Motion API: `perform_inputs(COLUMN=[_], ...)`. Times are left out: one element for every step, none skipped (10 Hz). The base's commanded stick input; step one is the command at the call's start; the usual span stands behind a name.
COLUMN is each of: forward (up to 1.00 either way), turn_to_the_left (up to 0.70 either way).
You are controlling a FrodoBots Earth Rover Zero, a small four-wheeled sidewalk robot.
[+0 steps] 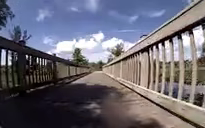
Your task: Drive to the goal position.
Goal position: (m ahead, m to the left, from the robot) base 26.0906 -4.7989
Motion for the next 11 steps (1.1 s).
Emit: perform_inputs(forward=[0.85, 0.85, 0.85, 0.85, 0.85, 0.85, 0.85, 0.85, 0.85, 0.85, 0.85], turn_to_the_left=[0.0, 0.0, 0.0, 0.0, 0.0, 0.0, 0.0, 0.0, 0.0, 0.0, 0.0])
